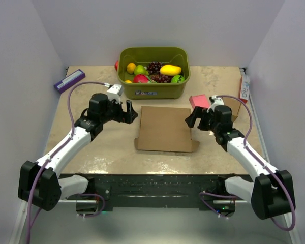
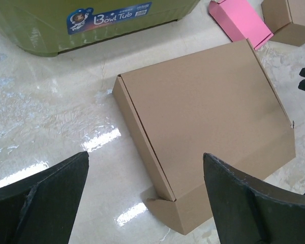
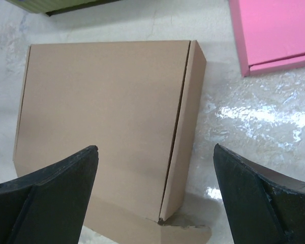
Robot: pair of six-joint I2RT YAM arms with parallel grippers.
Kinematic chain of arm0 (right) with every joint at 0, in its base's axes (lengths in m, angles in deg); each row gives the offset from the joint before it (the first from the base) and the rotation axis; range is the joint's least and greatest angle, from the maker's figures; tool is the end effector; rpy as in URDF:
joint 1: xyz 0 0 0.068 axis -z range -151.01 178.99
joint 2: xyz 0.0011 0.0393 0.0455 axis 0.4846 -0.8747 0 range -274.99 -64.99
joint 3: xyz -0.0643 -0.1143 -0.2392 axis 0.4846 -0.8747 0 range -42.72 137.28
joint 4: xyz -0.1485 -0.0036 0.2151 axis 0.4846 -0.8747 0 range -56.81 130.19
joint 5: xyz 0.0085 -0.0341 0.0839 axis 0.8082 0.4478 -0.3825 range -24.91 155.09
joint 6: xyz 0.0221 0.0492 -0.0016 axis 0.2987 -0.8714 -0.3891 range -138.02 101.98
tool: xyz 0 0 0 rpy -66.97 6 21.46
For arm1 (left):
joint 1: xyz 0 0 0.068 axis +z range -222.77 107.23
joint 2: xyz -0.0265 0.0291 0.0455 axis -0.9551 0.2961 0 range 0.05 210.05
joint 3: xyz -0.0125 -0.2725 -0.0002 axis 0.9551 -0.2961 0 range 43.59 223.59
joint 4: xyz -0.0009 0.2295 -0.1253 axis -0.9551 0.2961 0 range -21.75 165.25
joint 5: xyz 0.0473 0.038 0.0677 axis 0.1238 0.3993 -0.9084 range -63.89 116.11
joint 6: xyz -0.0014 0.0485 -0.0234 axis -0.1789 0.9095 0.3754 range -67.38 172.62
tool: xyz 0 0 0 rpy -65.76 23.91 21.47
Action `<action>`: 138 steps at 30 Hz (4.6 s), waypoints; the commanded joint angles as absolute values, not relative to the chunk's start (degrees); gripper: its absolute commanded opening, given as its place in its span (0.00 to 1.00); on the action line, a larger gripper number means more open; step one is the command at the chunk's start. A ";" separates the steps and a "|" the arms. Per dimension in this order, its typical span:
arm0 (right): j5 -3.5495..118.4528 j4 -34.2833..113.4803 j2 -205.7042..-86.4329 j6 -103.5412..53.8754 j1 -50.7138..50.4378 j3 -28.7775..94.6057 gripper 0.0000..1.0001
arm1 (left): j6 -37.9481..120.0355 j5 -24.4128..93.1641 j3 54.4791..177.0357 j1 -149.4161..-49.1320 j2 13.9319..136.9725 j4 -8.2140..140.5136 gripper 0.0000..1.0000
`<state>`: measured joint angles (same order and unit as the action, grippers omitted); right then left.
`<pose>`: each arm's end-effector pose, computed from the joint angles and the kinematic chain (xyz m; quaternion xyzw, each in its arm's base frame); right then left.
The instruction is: Fold the paper box
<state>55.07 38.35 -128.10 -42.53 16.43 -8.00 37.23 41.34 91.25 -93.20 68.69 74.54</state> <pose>0.2319 0.0579 0.2303 0.0466 0.8636 0.2296 0.4464 0.2502 -0.1030 0.2780 0.1061 0.8425 -0.2662 0.4561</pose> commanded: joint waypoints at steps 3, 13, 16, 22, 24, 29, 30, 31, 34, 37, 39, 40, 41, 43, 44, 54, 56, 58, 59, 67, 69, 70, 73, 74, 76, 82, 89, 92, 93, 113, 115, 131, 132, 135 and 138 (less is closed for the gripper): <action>52.71 46.33 -133.88 -41.57 17.83 -8.27 0.98 | 38.38 41.24 91.58 -93.17 68.25 73.26 0.98; 47.43 50.91 -141.00 -43.59 18.00 -8.88 0.94 | 38.82 40.70 91.84 -93.17 68.86 73.88 0.97; 47.16 50.66 -142.85 -43.77 18.00 -8.79 0.88 | 38.74 40.70 91.75 -93.17 69.13 73.97 0.97; 46.81 51.00 -145.32 -43.33 18.00 -8.88 0.76 | 38.82 40.62 91.84 -93.17 69.74 74.23 0.97; 46.64 51.27 -146.20 -43.24 18.00 -8.97 0.73 | 38.91 40.53 91.93 -93.17 69.74 74.23 0.97; 46.55 51.97 -148.13 -43.42 18.09 -9.58 0.59 | 38.91 40.26 91.84 -93.17 70.01 74.40 0.97; 46.46 52.06 -148.39 -43.59 18.00 -9.76 0.58 | 38.91 40.26 91.93 -93.17 70.01 74.41 0.97; 46.55 52.06 -148.74 -43.51 18.09 -9.85 0.57 | 38.91 40.18 91.93 -93.17 70.01 74.41 0.97; 46.29 51.80 -149.54 -43.51 18.09 -9.76 0.51 | 38.91 40.18 91.84 -93.17 70.09 74.41 0.97; 45.85 51.27 -149.63 -43.95 18.27 -9.59 0.40 | 38.91 40.09 91.75 -93.25 70.27 74.49 0.97; 45.76 51.09 -149.54 -44.38 18.27 -9.59 0.34 | 38.91 40.00 91.75 -93.17 70.27 74.49 0.97; 45.41 51.27 -149.54 -44.56 18.27 -9.59 0.32 | 38.91 40.00 91.84 -93.17 70.27 74.41 0.97; 44.97 51.44 -149.63 -44.74 18.35 -9.67 0.30 | 38.91 40.09 91.75 -93.08 70.36 74.41 0.97; 43.92 52.14 -149.89 -45.61 18.35 -9.76 0.22 | 38.74 40.52 91.75 -93.17 70.36 74.23 0.97; 43.74 52.23 -149.98 -45.79 18.44 -9.76 0.20 | 38.74 40.79 91.75 -93.17 70.27 74.23 0.97; 36.55 55.66 -151.56 -48.42 23.53 -12.13 0.00 | 38.47 41.93 91.58 -93.17 69.57 73.53 0.97; 34.60 57.41 -152.00 -48.87 25.55 -13.10 0.00 | 38.39 42.64 91.49 -93.17 69.48 73.26 0.97; 32.50 58.56 -152.35 -49.22 26.61 -13.54 0.00 | 38.12 43.42 91.23 -93.17 69.57 72.91 0.97; 31.79 59.00 -152.35 -49.22 27.49 -13.89 0.00 | 38.03 43.69 91.22 -93.17 69.65 72.74 0.97; 26.08 62.16 -153.05 -50.54 31.54 -15.56 0.00 | 37.33 46.15 90.96 -93.17 70.01 71.68 0.97; 24.14 63.74 -153.49 -51.24 32.59 -16.17 0.00 | 37.16 46.50 90.79 -93.17 70.09 71.33 0.97; 23.70 64.27 -153.75 -51.41 33.11 -16.26 0.00 | 37.15 46.85 90.70 -93.17 70.09 71.16 0.97; 23.34 64.01 -153.76 -51.24 33.56 -16.44 0.00 | 36.98 47.56 90.70 -93.17 70.44 70.80 0.97; 23.34 63.93 -153.41 -51.24 33.56 -16.35 0.00 | 36.89 47.99 90.52 -93.17 70.53 70.63 0.97; 22.91 63.92 -152.97 -51.15 33.65 -16.35 0.00 | 36.54 49.05 90.61 -93.17 71.32 70.45 0.97; 21.06 63.83 -151.39 -51.50 34.70 -16.53 0.00 | 35.92 50.11 90.61 -93.17 72.21 70.10 0.97; 28.87 53.13 -145.77 -44.93 34.88 -14.33 0.11 | 35.84 49.58 90.52 -93.17 72.03 70.19 0.97; 31.69 49.08 -141.99 -43.34 34.88 -13.63 0.31 | 35.84 49.49 90.52 -93.25 72.03 70.36 0.97; 31.87 48.46 -140.94 -43.16 34.88 -13.63 0.39 | 35.84 49.41 90.43 -93.25 72.03 70.36 0.97; 33.36 53.29 -143.11 -44.30 26.62 -14.33 0.92 | 36.01 48.88 90.43 -93.25 72.03 70.63 0.97; 35.55 53.20 -144.26 -44.82 24.86 -13.80 0.92 | 36.01 48.88 90.52 -93.25 72.12 70.63 0.97; 28.27 59.70 -146.99 -53.35 23.19 -16.09 0.18 | 35.92 49.05 90.52 -93.25 69.92 70.71 0.96; 28.27 59.71 -146.73 -53.87 23.01 -16.09 0.17 | 35.92 48.97 90.43 -93.25 69.75 70.63 0.96; 28.88 59.44 -146.11 -54.23 23.10 -16.26 0.10 | 35.84 48.88 90.43 -93.25 69.39 70.63 0.97; 30.02 58.83 -146.46 -54.06 23.19 -16.35 0.06 | 35.66 48.88 90.52 -93.25 69.04 70.71 0.97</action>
<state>29.35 61.19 -146.61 -53.66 23.64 -15.10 36.72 48.42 90.59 -93.20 70.81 72.22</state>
